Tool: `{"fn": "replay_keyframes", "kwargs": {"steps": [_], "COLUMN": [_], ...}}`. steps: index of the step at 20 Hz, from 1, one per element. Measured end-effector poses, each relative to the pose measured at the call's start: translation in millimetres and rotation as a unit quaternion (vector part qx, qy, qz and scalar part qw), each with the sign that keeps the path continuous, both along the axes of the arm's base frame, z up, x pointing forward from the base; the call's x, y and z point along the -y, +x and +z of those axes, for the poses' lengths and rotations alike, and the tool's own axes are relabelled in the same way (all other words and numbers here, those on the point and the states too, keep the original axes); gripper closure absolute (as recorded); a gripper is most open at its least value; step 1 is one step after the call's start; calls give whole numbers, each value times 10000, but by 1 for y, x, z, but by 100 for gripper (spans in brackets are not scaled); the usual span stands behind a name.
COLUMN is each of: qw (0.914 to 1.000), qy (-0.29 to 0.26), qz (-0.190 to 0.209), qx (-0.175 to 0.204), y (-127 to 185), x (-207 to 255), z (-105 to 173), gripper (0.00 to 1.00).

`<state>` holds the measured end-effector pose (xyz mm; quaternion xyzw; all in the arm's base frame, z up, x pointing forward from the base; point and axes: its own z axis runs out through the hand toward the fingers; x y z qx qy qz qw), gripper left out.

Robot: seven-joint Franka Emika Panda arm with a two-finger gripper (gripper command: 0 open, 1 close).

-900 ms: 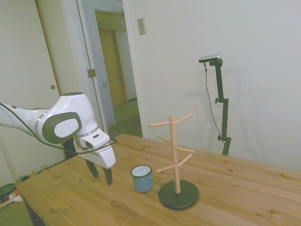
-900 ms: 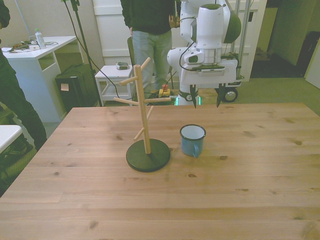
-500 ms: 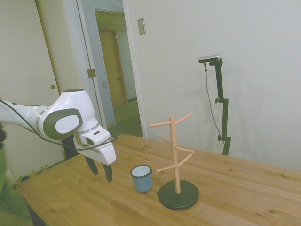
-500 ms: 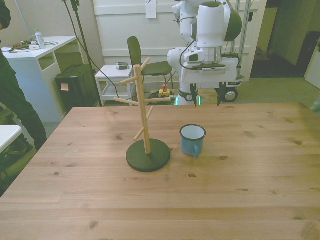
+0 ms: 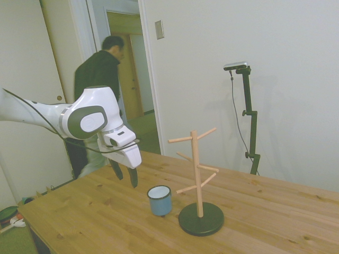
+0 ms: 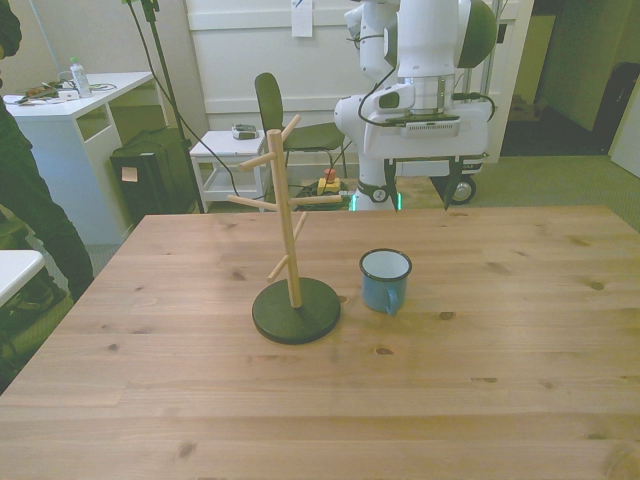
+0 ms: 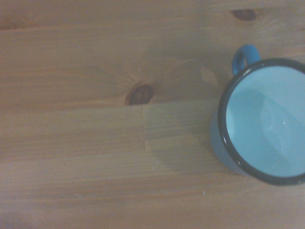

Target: Hang the mug

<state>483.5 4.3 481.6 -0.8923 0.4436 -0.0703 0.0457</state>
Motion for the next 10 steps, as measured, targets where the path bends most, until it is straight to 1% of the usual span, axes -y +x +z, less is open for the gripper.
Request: {"fn": "replay_keyframes", "kwargs": {"steps": [4, 10], "qw": [9997, 9990], "qy": [-27, -77], "qz": [-223, -442], "qx": [-63, -51], "y": [21, 43], "x": [9, 29], "z": [-7, -20], "gripper": [0, 0]}}
